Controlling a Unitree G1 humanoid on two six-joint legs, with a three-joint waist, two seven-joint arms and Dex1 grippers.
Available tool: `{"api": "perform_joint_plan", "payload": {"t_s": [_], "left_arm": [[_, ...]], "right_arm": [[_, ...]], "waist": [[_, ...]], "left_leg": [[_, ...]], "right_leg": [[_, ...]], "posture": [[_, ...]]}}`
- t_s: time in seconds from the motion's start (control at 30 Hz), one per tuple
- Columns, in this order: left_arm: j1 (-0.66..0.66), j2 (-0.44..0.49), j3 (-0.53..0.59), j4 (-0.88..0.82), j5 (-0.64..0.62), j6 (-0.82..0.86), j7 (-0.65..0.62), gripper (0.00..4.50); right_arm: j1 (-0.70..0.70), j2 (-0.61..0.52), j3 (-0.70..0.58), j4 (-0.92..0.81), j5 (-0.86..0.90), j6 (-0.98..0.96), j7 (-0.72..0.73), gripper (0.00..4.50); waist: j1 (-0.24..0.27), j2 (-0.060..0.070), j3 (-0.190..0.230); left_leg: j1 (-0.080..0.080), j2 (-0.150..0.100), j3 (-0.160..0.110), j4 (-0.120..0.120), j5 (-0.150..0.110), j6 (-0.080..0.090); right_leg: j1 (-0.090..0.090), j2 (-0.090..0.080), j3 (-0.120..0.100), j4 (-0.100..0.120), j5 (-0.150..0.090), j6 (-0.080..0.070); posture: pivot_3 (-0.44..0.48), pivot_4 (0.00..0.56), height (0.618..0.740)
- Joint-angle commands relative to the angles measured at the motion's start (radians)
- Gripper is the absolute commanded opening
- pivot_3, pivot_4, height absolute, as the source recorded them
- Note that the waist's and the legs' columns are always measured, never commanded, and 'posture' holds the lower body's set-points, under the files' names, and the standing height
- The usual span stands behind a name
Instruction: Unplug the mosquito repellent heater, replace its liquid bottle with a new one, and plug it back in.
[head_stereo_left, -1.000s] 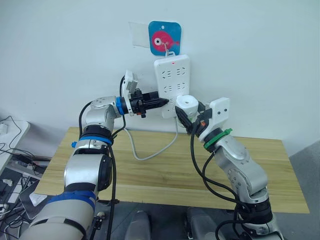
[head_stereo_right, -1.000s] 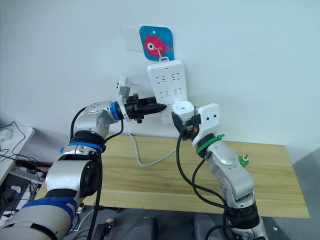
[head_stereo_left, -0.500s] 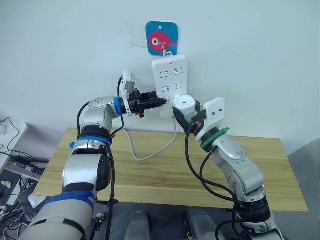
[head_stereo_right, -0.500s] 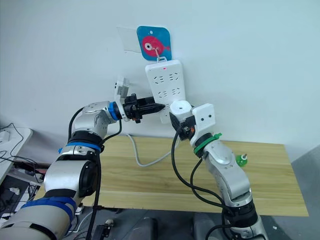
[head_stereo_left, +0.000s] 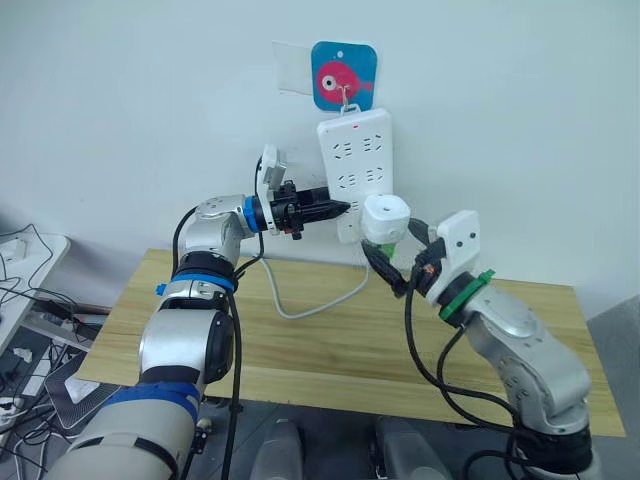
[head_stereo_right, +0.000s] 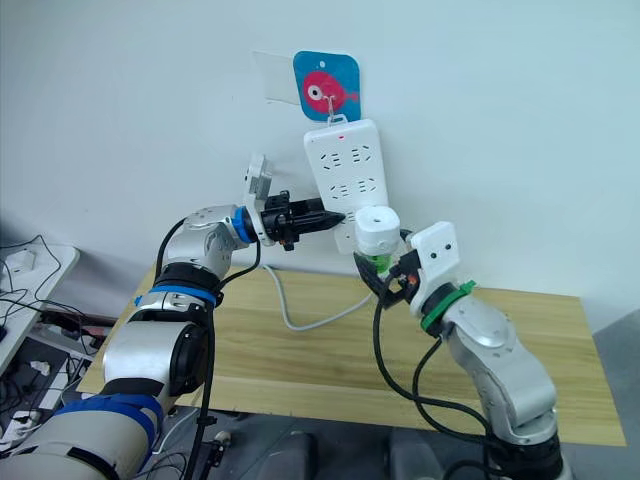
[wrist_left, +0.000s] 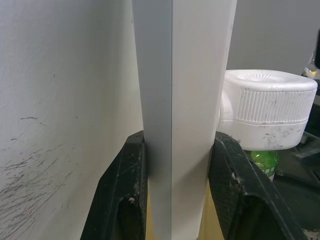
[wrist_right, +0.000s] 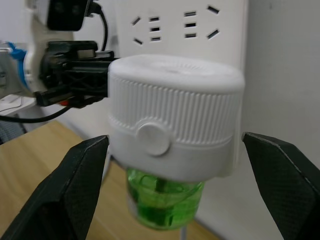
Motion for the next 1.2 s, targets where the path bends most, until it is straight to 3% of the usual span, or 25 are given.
{"api": "perform_joint_plan", "payload": {"t_s": [0.03, 0.1, 0.23, 0.47, 0.57, 0.77, 0.9, 1.2], "left_arm": [[-0.032, 0.0, -0.011, -0.006, 0.002, -0.025, -0.024, 1.29], [-0.035, 0.007, -0.014, 0.005, 0.011, -0.037, -0.02, 1.29], [-0.048, 0.015, -0.006, 0.031, 0.015, -0.044, -0.004, 1.29], [-0.032, 0.059, -0.002, 0.051, 0.039, -0.096, 0.016, 3.52], [0.008, 0.096, 0.002, 0.021, 0.044, -0.118, 0.017, 4.46], [0.116, 0.157, 0.02, -0.132, 0.008, -0.118, 0.01, 4.49], [0.245, 0.201, 0.01, -0.347, -0.035, -0.078, -0.03, 4.49], [0.476, 0.22, -0.006, -0.791, -0.142, 0.046, 0.034, 4.49]], "right_arm": [[0.007, -0.06, -0.091, -0.094, 0.109, 0.062, 0.059, 4.45], [0.012, -0.096, -0.134, -0.107, 0.167, 0.089, 0.09, 4.45], [0.005, -0.131, -0.166, -0.1, 0.239, 0.108, 0.115, 3.54], [-0.042, -0.114, -0.105, -0.035, 0.248, 0.066, 0.121, 0.87], [-0.07, -0.083, -0.048, 0.013, 0.226, 0.029, 0.118, 0.0], [-0.092, -0.075, 0.006, 0.071, 0.201, -0.025, 0.145, 0.0], [-0.104, -0.071, 0.039, 0.108, 0.187, -0.049, 0.161, 0.0], [-0.149, -0.046, 0.098, 0.185, 0.118, -0.091, 0.159, 0.0]], "waist": [[0.0, 0.0, 0.0], [0.0, 0.0, 0.0], [-0.001, 0.0, 0.0], [-0.01, 0.0, 0.0], [-0.02, 0.0, 0.0], [-0.016, 0.0, -0.001], [-0.005, 0.0, -0.001], [0.018, 0.0, -0.001]], "left_leg": [[0.0, 0.0, 0.0, 0.0, 0.0, 0.0], [0.0, 0.0, 0.0, 0.0, 0.0, 0.0], [0.0, 0.0, 0.0, 0.0, 0.0, 0.0], [0.0, 0.0, 0.0, 0.0, 0.0, 0.0], [0.002, 0.0, 0.001, 0.0, 0.0, 0.0], [0.001, 0.001, 0.0, 0.001, 0.0, 0.0], [0.001, 0.001, 0.0, 0.0, 0.0, 0.0], [0.001, 0.002, 0.0, 0.0, 0.0, 0.0]], "right_leg": [[0.0, 0.0, 0.0, 0.0, 0.0, 0.0], [0.0, 0.0, 0.0, -0.001, 0.0, 0.0], [0.0, 0.0, 0.0, -0.001, 0.0, 0.0], [0.0, 0.0, 0.0, 0.0, 0.0, 0.0], [0.0, 0.001, 0.001, 0.002, 0.0, 0.0], [0.0, 0.001, 0.001, 0.002, 0.0, 0.0], [0.0, 0.001, 0.001, 0.002, 0.0, 0.0], [0.0, 0.0, 0.001, 0.001, 0.0, 0.0]], "posture": [[-0.001, 0.139, 0.74], [-0.001, 0.138, 0.74], [-0.002, 0.136, 0.74], [-0.002, 0.136, 0.74], [0.022, 0.131, 0.74], [0.055, 0.139, 0.74], [0.076, 0.145, 0.74], [0.104, 0.156, 0.74]]}}
